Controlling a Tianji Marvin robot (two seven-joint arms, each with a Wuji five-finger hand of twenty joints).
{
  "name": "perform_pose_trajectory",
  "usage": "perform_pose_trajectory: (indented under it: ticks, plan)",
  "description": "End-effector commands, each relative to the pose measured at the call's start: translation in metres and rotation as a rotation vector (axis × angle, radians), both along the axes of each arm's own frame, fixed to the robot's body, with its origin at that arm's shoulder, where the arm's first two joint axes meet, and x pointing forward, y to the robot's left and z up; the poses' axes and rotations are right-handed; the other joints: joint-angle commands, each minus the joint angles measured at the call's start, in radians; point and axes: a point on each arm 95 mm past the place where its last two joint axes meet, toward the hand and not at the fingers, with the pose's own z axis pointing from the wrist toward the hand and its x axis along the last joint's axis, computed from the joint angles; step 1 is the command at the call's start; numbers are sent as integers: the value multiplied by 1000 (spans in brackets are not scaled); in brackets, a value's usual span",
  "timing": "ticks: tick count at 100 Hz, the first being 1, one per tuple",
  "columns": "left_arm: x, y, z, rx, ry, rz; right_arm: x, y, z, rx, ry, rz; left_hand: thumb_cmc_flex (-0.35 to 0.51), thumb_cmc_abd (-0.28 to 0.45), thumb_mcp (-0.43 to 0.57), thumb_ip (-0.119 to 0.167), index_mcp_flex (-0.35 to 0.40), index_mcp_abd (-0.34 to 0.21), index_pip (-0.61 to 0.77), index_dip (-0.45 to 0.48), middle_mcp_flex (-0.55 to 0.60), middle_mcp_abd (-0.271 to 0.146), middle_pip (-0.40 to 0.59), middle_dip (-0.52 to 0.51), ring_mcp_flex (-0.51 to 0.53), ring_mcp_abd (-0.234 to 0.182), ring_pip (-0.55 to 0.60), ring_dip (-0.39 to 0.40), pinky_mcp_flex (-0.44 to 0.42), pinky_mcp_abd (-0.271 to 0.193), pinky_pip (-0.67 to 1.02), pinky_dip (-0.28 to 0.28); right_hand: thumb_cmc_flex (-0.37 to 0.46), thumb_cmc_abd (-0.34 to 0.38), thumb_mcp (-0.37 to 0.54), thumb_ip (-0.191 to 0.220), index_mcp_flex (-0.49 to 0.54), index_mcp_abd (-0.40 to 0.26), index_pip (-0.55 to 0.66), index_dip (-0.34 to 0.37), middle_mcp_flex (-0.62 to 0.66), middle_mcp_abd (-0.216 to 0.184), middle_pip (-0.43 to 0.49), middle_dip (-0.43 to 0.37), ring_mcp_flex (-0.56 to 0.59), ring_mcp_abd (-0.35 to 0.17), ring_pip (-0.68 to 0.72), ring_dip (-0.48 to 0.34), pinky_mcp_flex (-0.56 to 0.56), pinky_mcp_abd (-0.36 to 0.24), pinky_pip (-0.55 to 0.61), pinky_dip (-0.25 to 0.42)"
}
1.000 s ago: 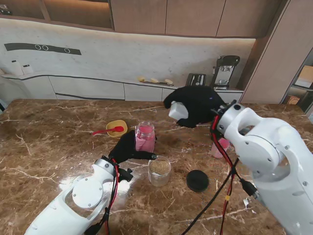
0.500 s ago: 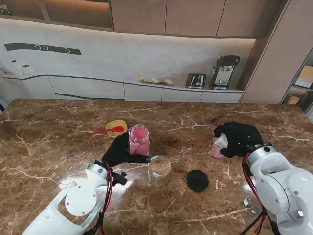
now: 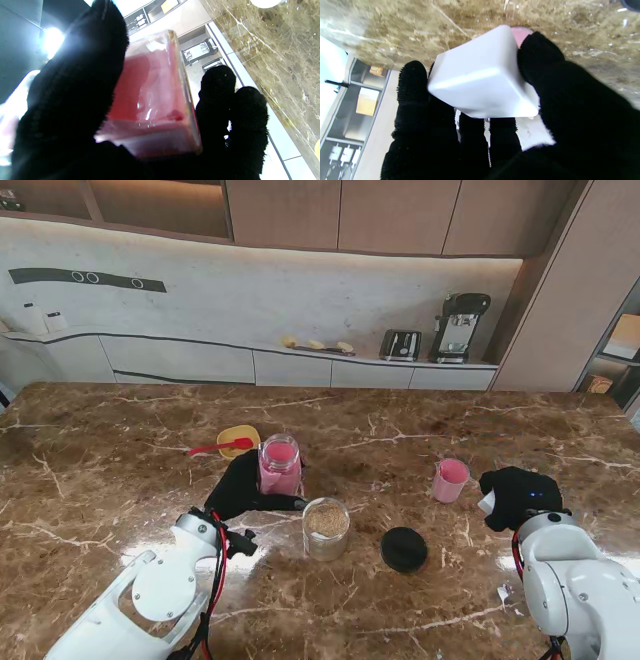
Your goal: Measure grain into the airtight container
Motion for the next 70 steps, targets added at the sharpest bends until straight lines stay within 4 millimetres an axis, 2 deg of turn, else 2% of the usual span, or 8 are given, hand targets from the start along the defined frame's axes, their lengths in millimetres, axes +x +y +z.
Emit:
perform_pose_trajectory:
  ticks: [1,20,30,38,46,52,57,70]
  plan:
    - [-2,-1,-3,-10,1,6,-2,-4,-20,12,64,-22,219,509,159,-38,229,-168,230,42,122,-87,115,40,72,-40,27,4,17,-10,56,6,124,123,149,56,-5,14,-4,-1,77,-40,91,8,17,-135,118,44,13,-140,-7,44]
    - [-3,1,-3,-7,1,10,4,-7,-51,7,110,-75,216,507,165,-39,227,-165,229,39,123,-86,115,40,73,-40,30,3,18,-9,59,5,101,118,168,74,-10,12,-8,-2,62,-41,89,-4,-11,-136,114,29,-9,-134,-20,49]
    - [-4,1,-1,-5,-5,9,6,-9,-63,-4,126,-91,214,506,167,-40,228,-165,227,36,125,-84,115,41,73,-40,30,3,19,-8,59,5,76,116,184,102,-21,15,-11,-4,48,-40,87,-19,-32,-140,117,7,-23,-133,-32,55]
    - [-5,2,2,-2,-12,10,8,-11,-70,-19,114,-91,214,506,168,-41,228,-165,226,35,125,-85,115,41,73,-40,30,2,19,-8,60,4,32,99,204,146,-30,22,-14,-6,40,-40,93,-28,-40,-146,123,-33,-32,-129,-40,60]
    - [-5,2,3,-4,-15,12,10,-11,-73,-33,113,-90,213,506,169,-41,230,-165,228,35,125,-85,115,41,73,-40,31,2,18,-9,60,4,-12,84,206,147,-50,33,-22,-9,20,-36,90,-33,-58,-142,122,-48,-44,-129,-49,60]
    - [-5,2,3,-2,-16,13,10,-12,-75,-33,119,-94,212,505,170,-42,228,-167,228,34,125,-86,115,41,73,-40,31,2,17,-10,60,4,-46,105,175,144,-71,47,-32,-12,-2,-32,87,-38,-73,-140,123,-58,-53,-130,-57,59]
    - [-5,2,2,1,-15,12,11,-11,-76,-25,120,-96,212,505,171,-42,228,-166,228,33,125,-85,115,41,73,-40,31,2,17,-11,61,4,-61,112,138,143,-82,55,-38,-14,-12,-28,87,-41,-80,-138,126,-63,-56,-130,-60,60]
    - [-6,1,1,2,-8,10,13,-10,-81,-22,121,-99,211,506,173,-43,227,-166,228,31,124,-86,114,41,72,-40,31,1,17,-11,61,3,-81,103,109,144,-91,60,-44,-17,-22,-24,88,-43,-88,-137,129,-65,-61,-129,-63,60]
